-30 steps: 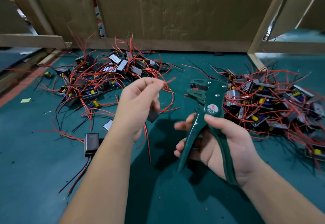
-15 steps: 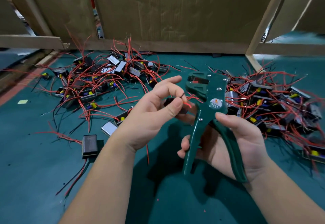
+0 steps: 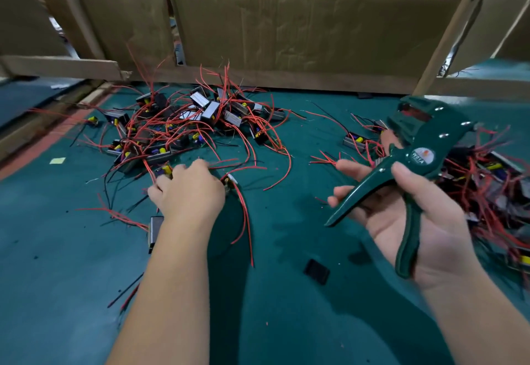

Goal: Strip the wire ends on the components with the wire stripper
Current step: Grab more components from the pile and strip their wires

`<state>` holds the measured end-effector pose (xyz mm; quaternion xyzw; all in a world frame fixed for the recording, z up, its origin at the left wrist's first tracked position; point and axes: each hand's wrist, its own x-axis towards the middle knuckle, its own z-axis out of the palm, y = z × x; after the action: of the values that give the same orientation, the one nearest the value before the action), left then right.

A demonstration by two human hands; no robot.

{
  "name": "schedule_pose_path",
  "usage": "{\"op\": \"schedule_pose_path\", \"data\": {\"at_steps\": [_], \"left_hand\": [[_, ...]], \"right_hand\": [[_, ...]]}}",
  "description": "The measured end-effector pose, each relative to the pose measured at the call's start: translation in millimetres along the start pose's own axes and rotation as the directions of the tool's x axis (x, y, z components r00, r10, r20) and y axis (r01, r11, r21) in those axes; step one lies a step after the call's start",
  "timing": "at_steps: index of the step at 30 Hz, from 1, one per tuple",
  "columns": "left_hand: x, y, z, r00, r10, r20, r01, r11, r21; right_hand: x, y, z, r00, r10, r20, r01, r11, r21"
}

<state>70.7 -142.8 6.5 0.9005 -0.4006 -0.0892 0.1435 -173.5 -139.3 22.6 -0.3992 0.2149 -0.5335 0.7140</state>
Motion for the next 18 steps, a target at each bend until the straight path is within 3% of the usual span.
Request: {"op": "schedule_pose_path", "data": {"at_steps": [3, 9, 12, 15, 18], "left_hand": [[4.3, -2.9, 2.8, 0.997, 0.02, -0.068, -0.019, 1.0, 0.003], [11.8, -9.1, 5.2, 0.982, 0.021, -0.189, -0.084, 0.939, -0.334], [8.3, -5.6, 4.2, 0.952, 0.083, -0.294, -0.22, 0.854, -0.472], [-1.3, 7.2, -2.0, 0.871, 0.155, -0.466, -0.437, 0.679, -0.59], [-12.5, 18.8, -9.7, 0.855, 0.239, -0.461, -0.518, 0.341, -0.784]], "right_hand": [[-1.0, 4.3, 3.8, 0.998, 0.055, 0.025, -0.056, 0.998, 0.036], [-1.6, 9.8, 4.7, 0.994, 0.11, 0.03, -0.111, 0.992, 0.057], [-1.9, 10.7, 5.1, 0.992, 0.121, 0.025, -0.122, 0.991, 0.049], [-2.3, 11.6, 6.4, 0.991, 0.131, 0.03, -0.133, 0.99, 0.053], [-3.3, 9.7, 8.2, 0.986, 0.157, 0.052, -0.16, 0.984, 0.075]]}}
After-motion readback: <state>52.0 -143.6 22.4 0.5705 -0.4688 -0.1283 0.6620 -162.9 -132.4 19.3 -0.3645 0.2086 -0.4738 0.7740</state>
